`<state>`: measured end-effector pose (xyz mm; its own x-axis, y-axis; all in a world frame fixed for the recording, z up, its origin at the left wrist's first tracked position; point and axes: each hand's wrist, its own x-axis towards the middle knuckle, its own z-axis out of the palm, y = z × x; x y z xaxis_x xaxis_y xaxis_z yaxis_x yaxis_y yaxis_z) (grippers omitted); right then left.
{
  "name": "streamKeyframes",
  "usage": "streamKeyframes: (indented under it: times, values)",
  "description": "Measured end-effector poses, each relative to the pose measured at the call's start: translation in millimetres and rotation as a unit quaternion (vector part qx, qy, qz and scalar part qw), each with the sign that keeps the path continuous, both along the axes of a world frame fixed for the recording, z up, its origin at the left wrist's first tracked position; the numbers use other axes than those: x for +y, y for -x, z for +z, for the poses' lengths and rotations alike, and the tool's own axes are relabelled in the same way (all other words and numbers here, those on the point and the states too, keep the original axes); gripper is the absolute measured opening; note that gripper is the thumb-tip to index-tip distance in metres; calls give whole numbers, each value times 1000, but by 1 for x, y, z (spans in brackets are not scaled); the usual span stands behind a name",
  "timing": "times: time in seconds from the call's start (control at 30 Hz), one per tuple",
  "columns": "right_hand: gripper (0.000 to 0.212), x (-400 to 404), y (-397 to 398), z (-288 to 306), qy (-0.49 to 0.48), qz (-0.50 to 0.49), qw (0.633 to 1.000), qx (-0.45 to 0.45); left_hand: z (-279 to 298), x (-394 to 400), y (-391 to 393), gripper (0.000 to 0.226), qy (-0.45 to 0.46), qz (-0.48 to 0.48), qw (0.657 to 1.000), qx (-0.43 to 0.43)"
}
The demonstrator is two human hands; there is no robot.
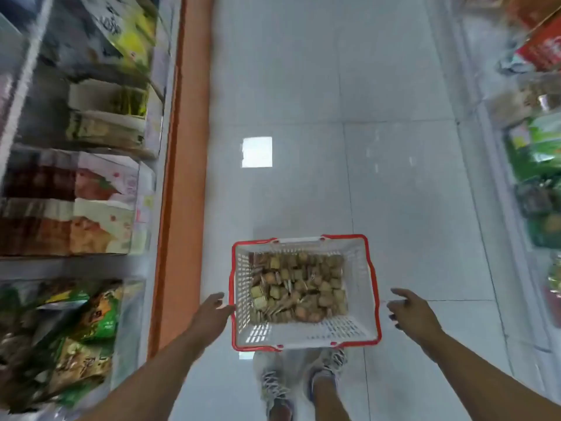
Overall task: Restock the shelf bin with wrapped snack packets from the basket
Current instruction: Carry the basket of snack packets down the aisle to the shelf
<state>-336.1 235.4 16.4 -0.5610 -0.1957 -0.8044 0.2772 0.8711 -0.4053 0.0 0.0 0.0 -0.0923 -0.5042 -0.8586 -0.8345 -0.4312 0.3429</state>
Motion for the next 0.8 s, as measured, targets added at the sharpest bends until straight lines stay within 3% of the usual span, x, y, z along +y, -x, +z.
streamKeyframes:
  times: [0.1,0.17,0.27,0.4,0.6,0.8]
  values:
    - [70,-5,3,-97,-50,38,998,30,-86,15,-2,75,-26,34,999,-23]
    - [73,-7,2,-152,-55,45,997,35,-133,19,-7,80,-30,61,996,-49]
    - [55,0,6,-216,-46,60,995,69,-185,20,-14,62,-29,69,996,-42]
    - [11,0,24,-249,-86,114,982,126,-210,7,-14,39,-8,23,996,-81]
    - [8,-8,47,-182,-113,149,976,114,-147,-15,17,38,23,-16,993,-118]
    - [11,-57,109,18,-87,170,976,105,34,-57,81,48,64,15,992,-110]
